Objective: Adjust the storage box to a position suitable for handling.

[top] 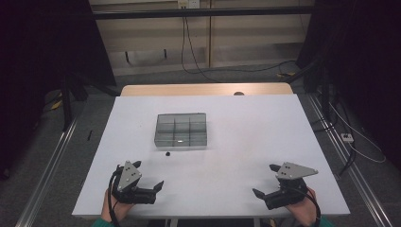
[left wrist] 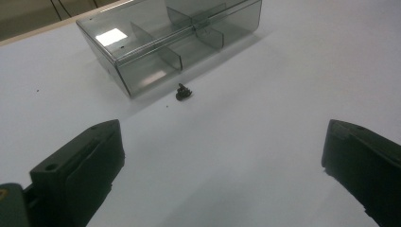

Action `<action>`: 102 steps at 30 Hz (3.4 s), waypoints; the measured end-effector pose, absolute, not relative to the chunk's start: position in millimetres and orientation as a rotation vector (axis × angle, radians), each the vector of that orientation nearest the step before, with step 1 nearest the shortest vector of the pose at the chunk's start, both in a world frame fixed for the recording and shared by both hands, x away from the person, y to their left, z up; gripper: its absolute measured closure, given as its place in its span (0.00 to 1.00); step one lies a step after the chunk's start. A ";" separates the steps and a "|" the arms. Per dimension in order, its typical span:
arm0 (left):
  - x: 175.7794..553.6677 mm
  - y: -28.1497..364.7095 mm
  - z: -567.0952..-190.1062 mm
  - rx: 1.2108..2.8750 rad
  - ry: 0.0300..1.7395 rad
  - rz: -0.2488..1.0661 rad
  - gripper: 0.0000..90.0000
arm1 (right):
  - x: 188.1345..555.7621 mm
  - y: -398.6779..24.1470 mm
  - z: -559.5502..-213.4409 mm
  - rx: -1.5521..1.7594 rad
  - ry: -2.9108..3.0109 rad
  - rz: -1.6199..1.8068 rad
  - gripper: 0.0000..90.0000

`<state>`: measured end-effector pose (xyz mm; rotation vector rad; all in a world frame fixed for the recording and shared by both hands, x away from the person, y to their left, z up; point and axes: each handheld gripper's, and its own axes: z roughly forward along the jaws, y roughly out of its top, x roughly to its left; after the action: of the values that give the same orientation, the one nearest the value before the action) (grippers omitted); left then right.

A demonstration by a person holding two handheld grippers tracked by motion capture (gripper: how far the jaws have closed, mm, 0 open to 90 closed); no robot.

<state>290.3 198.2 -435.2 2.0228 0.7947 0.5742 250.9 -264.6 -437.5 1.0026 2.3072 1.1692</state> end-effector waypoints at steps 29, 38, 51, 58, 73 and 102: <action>307.2 194.6 -433.6 2.067 0.825 0.610 0.00 | 253.4 -264.3 -439.3 1.010 2.319 1.180 0.00; 323.0 202.0 -429.5 2.045 0.872 0.606 0.01 | 253.2 -264.0 -438.5 1.000 2.314 1.188 0.00; 341.1 197.6 -427.8 2.066 0.889 0.600 0.01 | 253.4 -263.9 -438.7 1.008 2.313 1.186 0.00; 358.5 194.1 -425.0 2.048 0.900 0.594 0.01 | 253.6 -264.5 -438.9 1.014 2.313 1.187 0.00; 385.4 180.9 -420.2 2.081 0.924 0.647 0.08 | 254.5 -265.2 -439.6 1.017 2.316 1.189 0.00; 427.0 180.1 -419.2 2.016 1.030 0.721 0.87 | 255.4 -266.4 -440.5 1.032 2.320 1.209 0.00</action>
<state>427.0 180.1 -419.2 2.0156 1.0300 0.7211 255.4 -266.4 -440.5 1.0318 2.3195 1.2094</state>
